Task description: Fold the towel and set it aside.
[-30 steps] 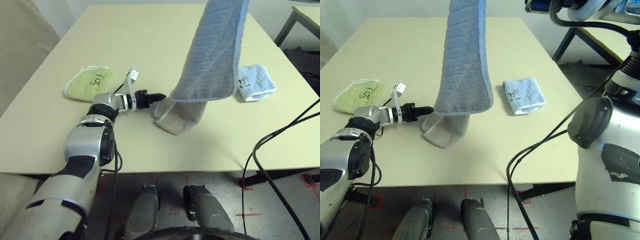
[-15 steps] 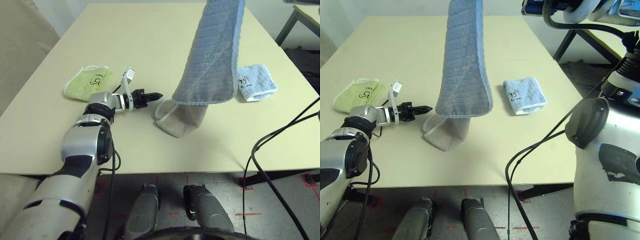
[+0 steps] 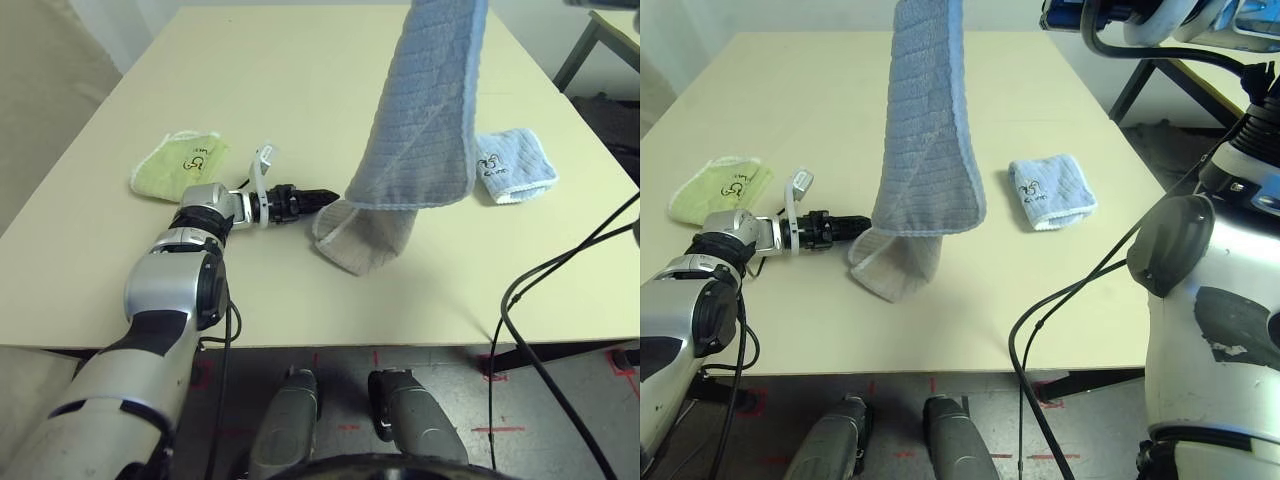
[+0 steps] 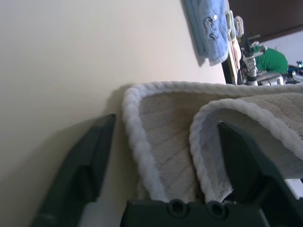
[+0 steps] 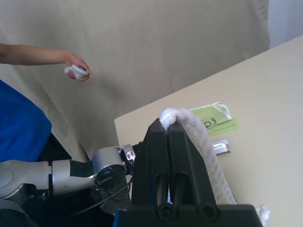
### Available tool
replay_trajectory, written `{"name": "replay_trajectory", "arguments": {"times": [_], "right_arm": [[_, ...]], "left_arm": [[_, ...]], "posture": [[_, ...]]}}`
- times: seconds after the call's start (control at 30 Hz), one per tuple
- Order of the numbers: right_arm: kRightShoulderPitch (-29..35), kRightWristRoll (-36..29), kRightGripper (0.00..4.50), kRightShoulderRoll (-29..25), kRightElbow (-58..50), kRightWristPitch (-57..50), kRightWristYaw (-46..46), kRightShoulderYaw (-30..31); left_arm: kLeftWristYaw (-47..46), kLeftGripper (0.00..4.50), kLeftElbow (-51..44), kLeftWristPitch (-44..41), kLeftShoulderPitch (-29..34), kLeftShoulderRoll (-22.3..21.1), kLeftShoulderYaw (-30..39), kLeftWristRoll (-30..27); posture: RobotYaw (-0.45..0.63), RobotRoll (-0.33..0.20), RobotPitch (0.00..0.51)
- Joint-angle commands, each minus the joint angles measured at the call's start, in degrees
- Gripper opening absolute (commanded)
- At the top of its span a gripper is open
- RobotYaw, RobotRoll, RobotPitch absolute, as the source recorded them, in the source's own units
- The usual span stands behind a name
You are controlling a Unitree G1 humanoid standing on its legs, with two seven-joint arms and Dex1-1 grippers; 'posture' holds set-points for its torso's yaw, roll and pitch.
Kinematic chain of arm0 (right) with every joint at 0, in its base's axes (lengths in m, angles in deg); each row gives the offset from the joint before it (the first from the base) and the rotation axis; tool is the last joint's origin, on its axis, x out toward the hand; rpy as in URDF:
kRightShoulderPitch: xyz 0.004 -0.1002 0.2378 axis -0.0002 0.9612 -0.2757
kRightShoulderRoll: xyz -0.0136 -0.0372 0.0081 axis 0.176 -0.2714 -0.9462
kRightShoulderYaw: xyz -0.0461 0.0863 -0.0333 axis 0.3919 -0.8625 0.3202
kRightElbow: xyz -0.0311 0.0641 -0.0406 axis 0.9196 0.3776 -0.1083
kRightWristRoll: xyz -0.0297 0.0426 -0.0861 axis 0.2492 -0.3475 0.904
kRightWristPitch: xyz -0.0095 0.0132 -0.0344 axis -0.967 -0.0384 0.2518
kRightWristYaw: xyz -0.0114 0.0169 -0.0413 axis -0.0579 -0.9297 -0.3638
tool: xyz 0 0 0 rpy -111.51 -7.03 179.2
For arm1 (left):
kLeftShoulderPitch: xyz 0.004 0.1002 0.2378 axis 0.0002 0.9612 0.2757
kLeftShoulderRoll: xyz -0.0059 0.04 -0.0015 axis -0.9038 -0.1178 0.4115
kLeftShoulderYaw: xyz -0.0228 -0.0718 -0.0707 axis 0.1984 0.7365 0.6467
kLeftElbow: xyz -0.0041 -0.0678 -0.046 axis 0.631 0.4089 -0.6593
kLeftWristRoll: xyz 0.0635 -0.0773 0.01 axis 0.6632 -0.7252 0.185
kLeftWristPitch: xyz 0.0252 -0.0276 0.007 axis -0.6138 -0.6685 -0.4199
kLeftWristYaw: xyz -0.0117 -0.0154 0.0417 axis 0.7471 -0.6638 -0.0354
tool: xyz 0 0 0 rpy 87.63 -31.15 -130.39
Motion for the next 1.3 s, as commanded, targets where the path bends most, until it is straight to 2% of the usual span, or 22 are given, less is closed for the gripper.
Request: {"name": "replay_trajectory", "arguments": {"times": [0.03, 0.1, 0.2, 0.57, 0.8, 0.9, 1.03, 1.17, 1.3], "right_arm": [[0.21, -0.25, 0.0, -0.44, -1.22, -2.1, 0.02, -1.16], [0.25, -0.31, 0.0, -0.43, -1.31, -2.1, -0.04, -1.25], [0.24, -0.24, 0.0, -0.61, -1.32, -2.1, 0.02, -1.23], [0.55, -0.19, 0.0, -0.89, -1.34, -2.1, 0.41, -1.01], [2.68, 0.15, 0.0, -2.28, -1.79, -2.1, 1.69, 0.07], [6.31, -0.87, 0.0, -6.97, -2.65, -2.11, 5.49, 3.41], [15.07, 2.38, 0.0, -17.7, -7.82, -0.4, 17.34, 10.21], [22.09, 11.75, 0.0, -28.33, -10.14, 9.92, 33.51, 20.46], [25.12, 33.99, 0.0, -35.24, -6.12, 31.03, 47.11, 35.02]], "left_arm": [[-0.62, 4.49, 0.94, -0.67, 0.9, 1.2, -1.5, 1.74], [-0.06, 4.49, 0.96, -0.89, 0.86, 1.75, -1.69, 1.98], [0.49, 3.84, 0.92, -1.23, 0.75, 2.55, -2.02, 2.11], [1.05, 0.14, 0.68, -0.98, 0.86, 1.47, -1.54, 1.67], [2.52, 0.04, 0.03, 1.75, -0.01, -0.91, 2.34, -1.24], [4.55, 0.04, -0.61, 3.17, -1.45, -3.86, 4.43, -2.85], [6.95, 0.04, -1.38, 5.69, -4.63, -9.8, 6.43, -4.02], [8.83, 0.04, -1.63, 7.46, -7.64, -14.66, 7.78, -4.78], [10.68, 0.04, -1.84, 9.72, -10.14, -19.52, 8.07, -4.58]], "posture": [[-0.05, 0.0, 0.133], [-0.05, 0.0, 0.134], [-0.06, 0.0, 0.136], [-0.05, 0.0, 0.135], [-0.05, 0.0, 0.132], [-0.05, 0.0, 0.13], [-0.05, 0.0, 0.127], [-0.05, 0.0, 0.124], [-0.04, 0.0, 0.123]]}}
